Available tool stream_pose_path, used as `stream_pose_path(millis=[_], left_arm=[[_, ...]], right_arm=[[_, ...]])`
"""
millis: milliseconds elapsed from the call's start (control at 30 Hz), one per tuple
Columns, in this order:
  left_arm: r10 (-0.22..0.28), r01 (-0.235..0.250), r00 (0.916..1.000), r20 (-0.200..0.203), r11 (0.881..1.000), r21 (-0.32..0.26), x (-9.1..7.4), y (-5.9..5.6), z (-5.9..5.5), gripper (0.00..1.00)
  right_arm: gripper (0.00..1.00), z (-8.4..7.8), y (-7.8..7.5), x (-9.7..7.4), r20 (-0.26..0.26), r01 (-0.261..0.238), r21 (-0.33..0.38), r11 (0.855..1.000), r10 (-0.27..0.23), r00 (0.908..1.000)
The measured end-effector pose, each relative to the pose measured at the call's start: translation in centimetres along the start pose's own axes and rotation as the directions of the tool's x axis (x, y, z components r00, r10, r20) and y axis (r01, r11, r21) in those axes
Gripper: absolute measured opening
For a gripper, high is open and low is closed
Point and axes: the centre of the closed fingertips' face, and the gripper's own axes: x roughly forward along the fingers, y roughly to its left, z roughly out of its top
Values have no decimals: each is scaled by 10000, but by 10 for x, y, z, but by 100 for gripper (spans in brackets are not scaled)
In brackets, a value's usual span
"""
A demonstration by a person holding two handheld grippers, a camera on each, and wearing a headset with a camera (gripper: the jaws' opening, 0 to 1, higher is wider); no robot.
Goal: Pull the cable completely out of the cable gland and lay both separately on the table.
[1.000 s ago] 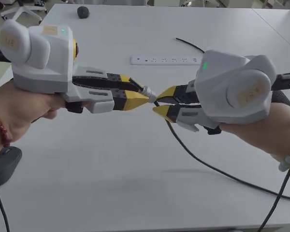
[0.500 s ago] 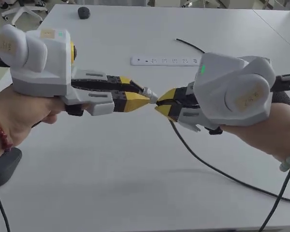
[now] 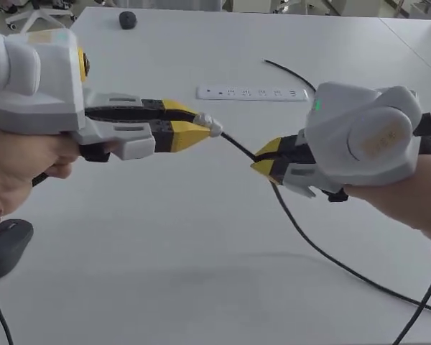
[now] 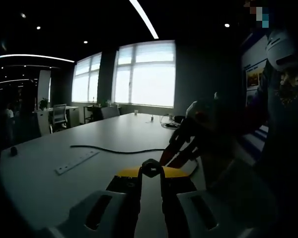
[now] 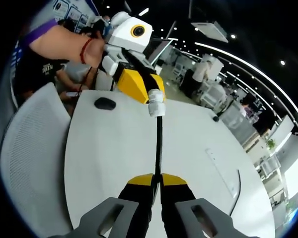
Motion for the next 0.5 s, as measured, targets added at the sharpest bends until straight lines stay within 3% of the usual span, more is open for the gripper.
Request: stream_pose_path(millis=[200, 333, 433, 500], left_arm=[[74, -74, 10000, -53, 10000, 18, 0, 0, -2, 15], [3, -1, 9999, -126, 9999, 118, 3, -4, -4, 15], [-82, 87, 9998, -203, 9997, 236, 7, -8, -6, 15], [-106, 116, 9995, -294, 9994, 339, 9, -10, -9, 15]], right_arm=[[0, -14, -23, 2, -168, 402, 507, 9979, -394, 9991], [0, -32, -57, 9, -349, 903, 1422, 9857, -862, 9957], [0, -54, -86, 28, -691, 1098, 2024, 9731, -977, 9928], [0, -61, -94, 34, -851, 1132, 2122, 9706, -970, 9916]])
